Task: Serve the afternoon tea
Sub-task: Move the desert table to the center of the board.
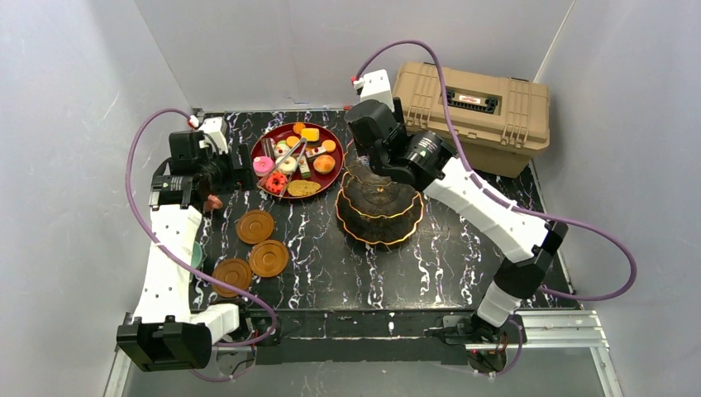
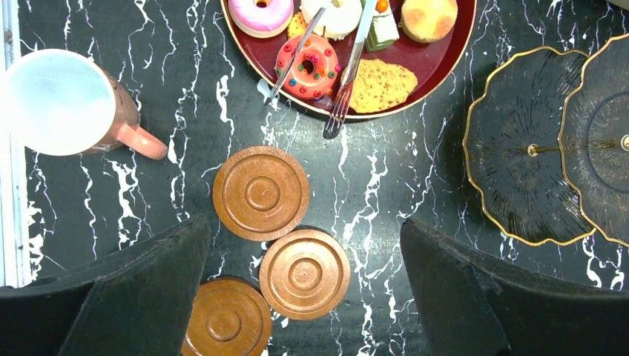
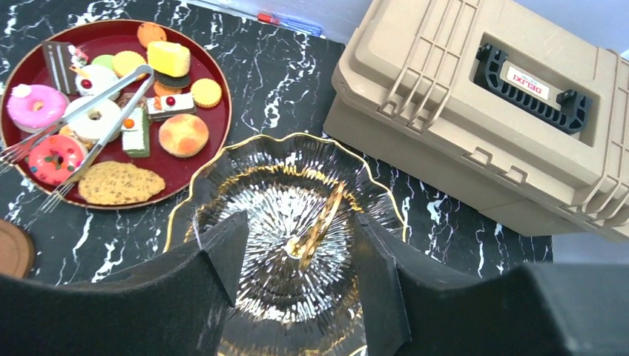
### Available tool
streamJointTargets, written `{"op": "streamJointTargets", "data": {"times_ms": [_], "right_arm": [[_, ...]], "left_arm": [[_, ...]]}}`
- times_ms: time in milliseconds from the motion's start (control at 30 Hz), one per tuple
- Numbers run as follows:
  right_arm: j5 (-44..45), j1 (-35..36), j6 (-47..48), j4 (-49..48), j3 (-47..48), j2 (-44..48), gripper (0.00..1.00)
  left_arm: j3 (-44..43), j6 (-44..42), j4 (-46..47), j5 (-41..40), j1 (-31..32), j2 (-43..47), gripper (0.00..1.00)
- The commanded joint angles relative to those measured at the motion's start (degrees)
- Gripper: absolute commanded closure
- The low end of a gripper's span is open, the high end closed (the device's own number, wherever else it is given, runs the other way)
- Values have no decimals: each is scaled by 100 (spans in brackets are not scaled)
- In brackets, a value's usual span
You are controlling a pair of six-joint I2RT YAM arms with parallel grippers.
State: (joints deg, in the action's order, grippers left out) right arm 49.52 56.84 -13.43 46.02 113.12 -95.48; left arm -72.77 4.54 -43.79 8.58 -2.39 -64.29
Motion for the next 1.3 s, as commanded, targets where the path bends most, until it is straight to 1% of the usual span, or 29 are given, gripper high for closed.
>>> {"op": "streamJointTargets", "data": {"times_ms": [0,67,167,333,467,533,700,867,967,1267], "right_arm": [[-59,-240,-8,-234,271,-25,38],[-130,-306,-37,-267,209,-17,40],[-193,-343,-32,-390,76,20,48],[-208,-370,23,-388,8,-14,68],[-164,-488,71,-419,-109,143,85],[-218,-633,155,-465,-197,273,98],[-733,-1149,616,-715,-417,615,99],[-658,-1403,1057,-638,-348,802,99],[-603,-1445,1101,-578,-429,957,99],[-591,-1561,873,-796,-1280,1528,99]], "left_arm": [[-213,-48,-99,-69,0,118,1],[-211,-48,-95,-65,2,132,1],[-200,-41,-97,-50,2,140,1],[-189,-42,-95,-56,2,143,1],[-201,-66,-95,-111,2,154,1],[-221,-90,-104,-128,2,149,1],[-269,-83,-136,-58,2,152,1],[-273,-23,-197,63,2,149,1],[-262,-28,-195,72,2,135,1],[-332,-5,-194,191,2,87,1]]}}
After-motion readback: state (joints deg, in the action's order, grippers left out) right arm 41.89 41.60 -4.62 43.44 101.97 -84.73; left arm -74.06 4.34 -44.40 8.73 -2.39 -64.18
